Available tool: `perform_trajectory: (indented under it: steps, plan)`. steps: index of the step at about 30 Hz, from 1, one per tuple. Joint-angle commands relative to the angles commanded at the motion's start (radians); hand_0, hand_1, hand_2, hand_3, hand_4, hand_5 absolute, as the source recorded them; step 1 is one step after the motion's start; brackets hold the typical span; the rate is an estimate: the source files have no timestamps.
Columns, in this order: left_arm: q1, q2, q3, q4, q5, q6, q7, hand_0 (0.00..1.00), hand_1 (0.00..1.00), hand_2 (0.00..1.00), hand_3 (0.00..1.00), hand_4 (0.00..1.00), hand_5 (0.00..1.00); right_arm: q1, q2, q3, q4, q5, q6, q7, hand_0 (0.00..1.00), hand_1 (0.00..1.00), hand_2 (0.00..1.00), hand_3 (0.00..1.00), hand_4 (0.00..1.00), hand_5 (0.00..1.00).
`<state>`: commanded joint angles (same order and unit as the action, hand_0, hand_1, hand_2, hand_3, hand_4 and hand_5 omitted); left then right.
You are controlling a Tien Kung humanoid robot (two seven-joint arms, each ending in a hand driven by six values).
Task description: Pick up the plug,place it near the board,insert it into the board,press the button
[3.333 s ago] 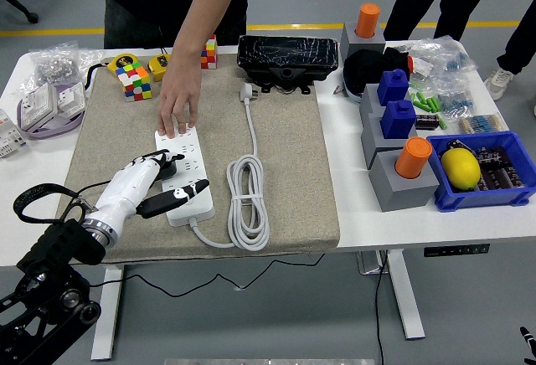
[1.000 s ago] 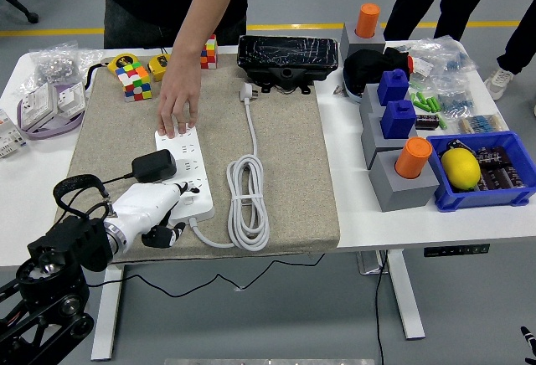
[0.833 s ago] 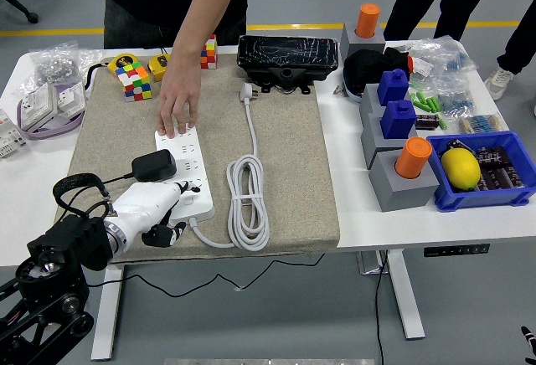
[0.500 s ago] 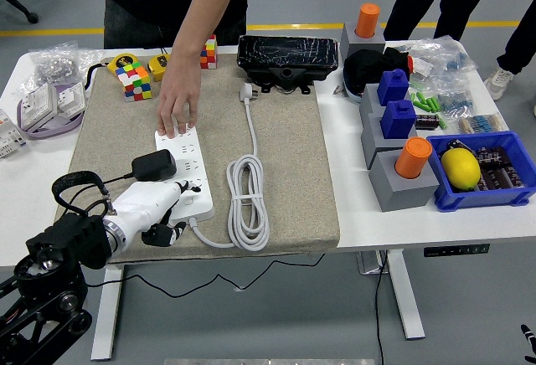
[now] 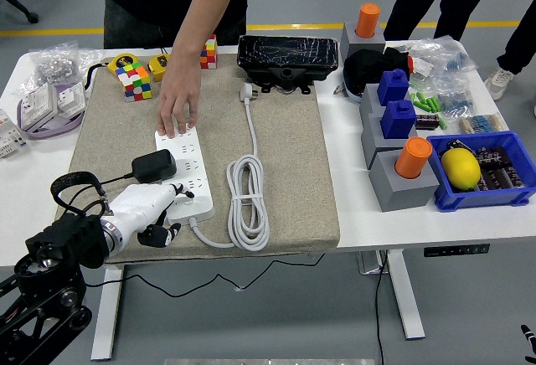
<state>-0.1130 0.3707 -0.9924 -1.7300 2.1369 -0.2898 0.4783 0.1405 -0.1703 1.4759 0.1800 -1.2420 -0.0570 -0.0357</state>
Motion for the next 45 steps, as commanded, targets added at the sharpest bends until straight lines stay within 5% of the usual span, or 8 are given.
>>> perform_trajectory:
  steps: [31,45]
  plan:
    - [0.0,0.004,0.015,0.049,-0.007,0.004,-0.018,0.189,0.035,0.132,0.785,0.561,0.002,-0.002,-0.002,-0.004,0.0,0.01,0.001,0.002,0.861,0.832,0.794,0.824,0.998,0.998]
    - [-0.001,0.012,0.01,0.02,0.003,0.004,-0.014,0.189,0.033,0.13,0.78,0.564,0.002,-0.003,-0.001,-0.003,0.0,0.01,0.001,0.002,0.861,0.832,0.795,0.825,0.998,0.998]
